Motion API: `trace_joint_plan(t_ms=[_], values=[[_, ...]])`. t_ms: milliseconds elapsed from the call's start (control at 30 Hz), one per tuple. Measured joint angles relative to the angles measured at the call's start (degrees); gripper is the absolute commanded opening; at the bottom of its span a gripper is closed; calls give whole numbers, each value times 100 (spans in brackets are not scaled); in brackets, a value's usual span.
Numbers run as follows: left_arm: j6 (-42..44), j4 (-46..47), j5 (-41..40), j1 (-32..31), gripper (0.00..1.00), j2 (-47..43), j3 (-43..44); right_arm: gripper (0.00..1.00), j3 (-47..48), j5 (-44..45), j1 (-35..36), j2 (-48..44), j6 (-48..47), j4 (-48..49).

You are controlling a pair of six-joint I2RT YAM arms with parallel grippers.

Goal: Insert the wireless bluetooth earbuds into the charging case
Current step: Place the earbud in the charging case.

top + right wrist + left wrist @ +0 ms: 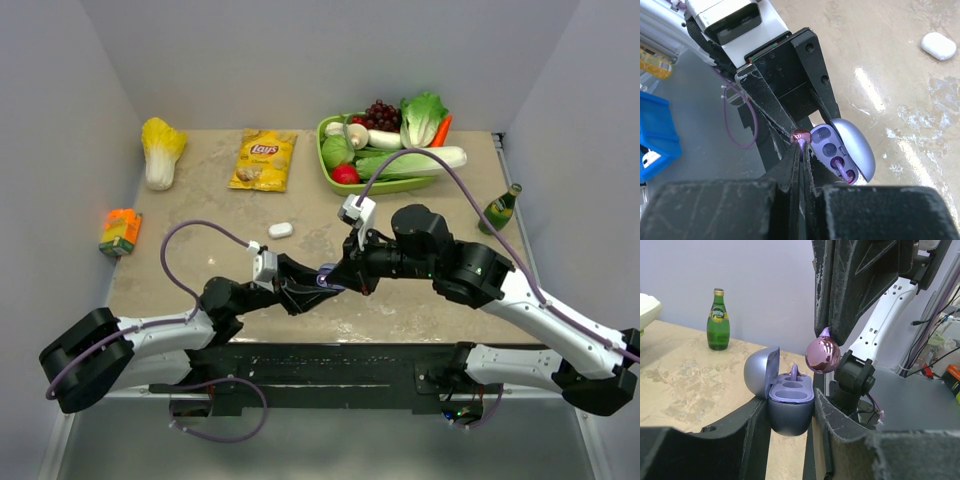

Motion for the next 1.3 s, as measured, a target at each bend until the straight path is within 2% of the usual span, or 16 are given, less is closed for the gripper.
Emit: trace_joint_plan(t_ms=[1300], values=[[46, -90, -133, -39, 0, -269, 0, 0, -463, 310, 0, -44, -13, 511]])
